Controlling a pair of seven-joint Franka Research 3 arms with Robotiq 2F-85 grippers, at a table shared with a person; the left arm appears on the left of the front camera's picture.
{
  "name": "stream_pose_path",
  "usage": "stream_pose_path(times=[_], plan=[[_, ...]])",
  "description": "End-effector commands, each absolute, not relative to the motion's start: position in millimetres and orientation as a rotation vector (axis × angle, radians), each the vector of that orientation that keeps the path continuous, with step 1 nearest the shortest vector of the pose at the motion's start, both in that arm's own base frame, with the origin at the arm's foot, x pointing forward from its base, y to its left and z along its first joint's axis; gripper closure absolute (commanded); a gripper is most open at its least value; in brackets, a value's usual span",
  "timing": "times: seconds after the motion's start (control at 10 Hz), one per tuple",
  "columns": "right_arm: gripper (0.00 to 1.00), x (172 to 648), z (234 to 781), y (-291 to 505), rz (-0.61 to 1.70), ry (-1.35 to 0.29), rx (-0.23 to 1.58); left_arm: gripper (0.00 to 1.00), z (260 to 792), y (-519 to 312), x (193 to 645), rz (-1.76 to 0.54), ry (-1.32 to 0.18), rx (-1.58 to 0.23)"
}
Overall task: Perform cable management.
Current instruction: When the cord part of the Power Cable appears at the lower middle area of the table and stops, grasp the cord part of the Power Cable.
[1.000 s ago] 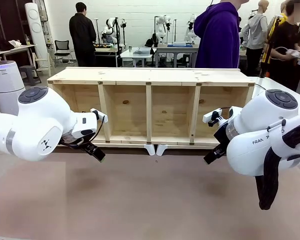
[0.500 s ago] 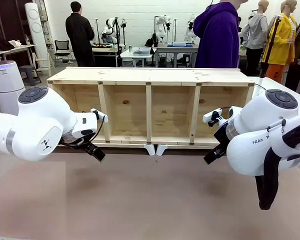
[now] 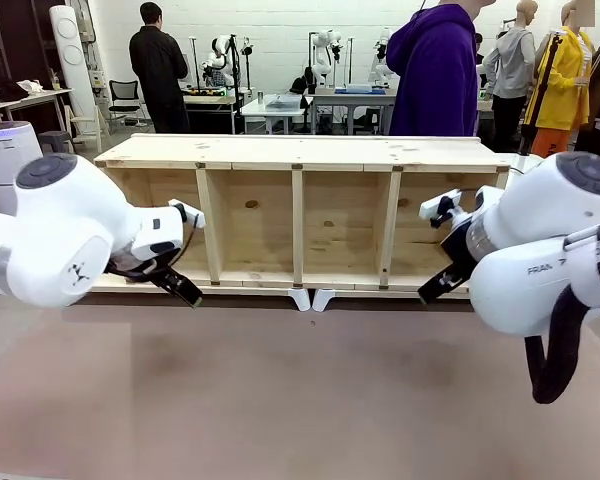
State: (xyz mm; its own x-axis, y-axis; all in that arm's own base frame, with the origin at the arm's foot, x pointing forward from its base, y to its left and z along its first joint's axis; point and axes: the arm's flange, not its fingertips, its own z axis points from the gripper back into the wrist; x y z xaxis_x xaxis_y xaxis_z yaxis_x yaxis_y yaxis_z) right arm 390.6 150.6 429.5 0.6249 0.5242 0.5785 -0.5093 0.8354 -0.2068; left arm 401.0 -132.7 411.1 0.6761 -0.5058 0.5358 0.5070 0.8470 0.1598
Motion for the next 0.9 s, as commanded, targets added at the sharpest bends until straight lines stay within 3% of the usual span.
stream_pose_path(times=[0.0, 0.5, 0.8], plan=[[0.00, 294.4, 426.2, 127.1, 0.524, -0.712, -0.083, 0.00, 420.9, -96.4, 329.6, -0.531, -0.632, 0.014], [0.00, 215.8, 436.2, 91.1, 0.395, -0.794, -0.133, 0.00, 425.6, -29.9, 248.0, -0.438, -0.754, -0.012], [0.00, 192.0, 423.6, 60.9, 0.280, -0.815, -0.117, 0.00, 413.7, -1.7, 218.2, -0.414, -0.799, -0.015]])
